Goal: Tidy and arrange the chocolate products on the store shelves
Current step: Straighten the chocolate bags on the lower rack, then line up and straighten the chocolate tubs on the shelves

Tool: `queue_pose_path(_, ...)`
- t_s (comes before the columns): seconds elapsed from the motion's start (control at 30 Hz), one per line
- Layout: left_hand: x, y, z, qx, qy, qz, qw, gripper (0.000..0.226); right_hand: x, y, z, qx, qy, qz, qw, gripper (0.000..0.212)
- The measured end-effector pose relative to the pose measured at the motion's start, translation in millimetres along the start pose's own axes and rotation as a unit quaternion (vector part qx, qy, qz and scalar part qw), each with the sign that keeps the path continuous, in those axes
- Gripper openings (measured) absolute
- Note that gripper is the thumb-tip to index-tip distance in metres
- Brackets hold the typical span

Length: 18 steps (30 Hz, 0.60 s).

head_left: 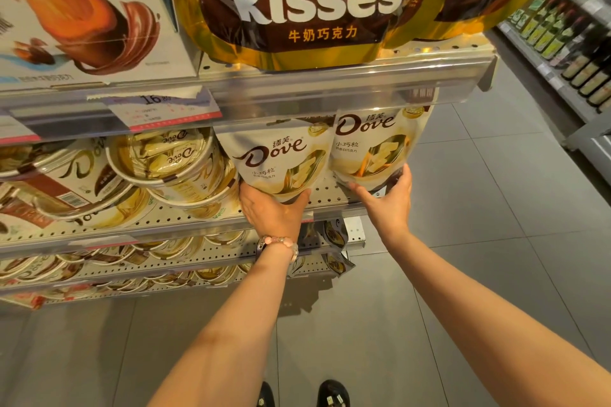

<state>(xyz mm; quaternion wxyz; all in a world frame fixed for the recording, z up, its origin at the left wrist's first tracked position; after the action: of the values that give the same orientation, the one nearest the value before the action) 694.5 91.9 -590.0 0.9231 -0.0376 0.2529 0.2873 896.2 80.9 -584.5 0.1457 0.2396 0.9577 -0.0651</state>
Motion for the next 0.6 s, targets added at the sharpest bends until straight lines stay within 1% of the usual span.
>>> queue_pose_path(0.07,-0.4,0.5,-1.5,-0.008,-0.004,0.000,1.000,0.115,-3.9,1.9,-0.4,-0.001,0.010,0.003,1.000,0.092)
queue_pose_path(0.1,-0.8,0.6,-1.5,-0.010,-0.005,0.000,1.000,0.115,-6.3,2.7,-1.7,-0.002,0.016,0.005,1.000,0.091)
queue_pose_path(0.27,-2.9,-1.4,-0.3,0.000,-0.010,0.007,1.000,0.113,-15.2,5.5,-10.5,-0.008,0.021,0.005,1.000,0.100)
queue_pose_path(0.43,-4.4,-11.0,3.0,-0.023,-0.020,0.023,0.999,0.115,-17.1,4.7,-13.9,-0.012,-0.010,0.009,1.000,0.108)
queue_pose_path(0.5,-6.8,-14.4,5.0,-0.030,-0.035,0.022,0.999,0.113,-17.8,-1.4,-14.9,-0.015,-0.025,0.022,0.999,0.112)
queue_pose_path(0.6,-16.1,-15.7,5.9,-0.044,-0.046,0.013,0.998,0.109,-20.9,-16.5,-22.4,-0.040,-0.045,0.056,0.997,0.111)
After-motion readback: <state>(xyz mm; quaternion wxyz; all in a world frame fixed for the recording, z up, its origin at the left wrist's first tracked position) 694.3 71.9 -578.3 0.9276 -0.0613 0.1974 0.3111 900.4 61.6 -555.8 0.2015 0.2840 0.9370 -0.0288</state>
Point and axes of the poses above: each hand's wrist, its own y-axis towards the middle knuckle, its own x-axis out of the palm, z = x × y, the point moved 3 cm from there along y, towards the middle knuckle, and after that the axes turned 3 degrees about -x, right-handed, at the moved point
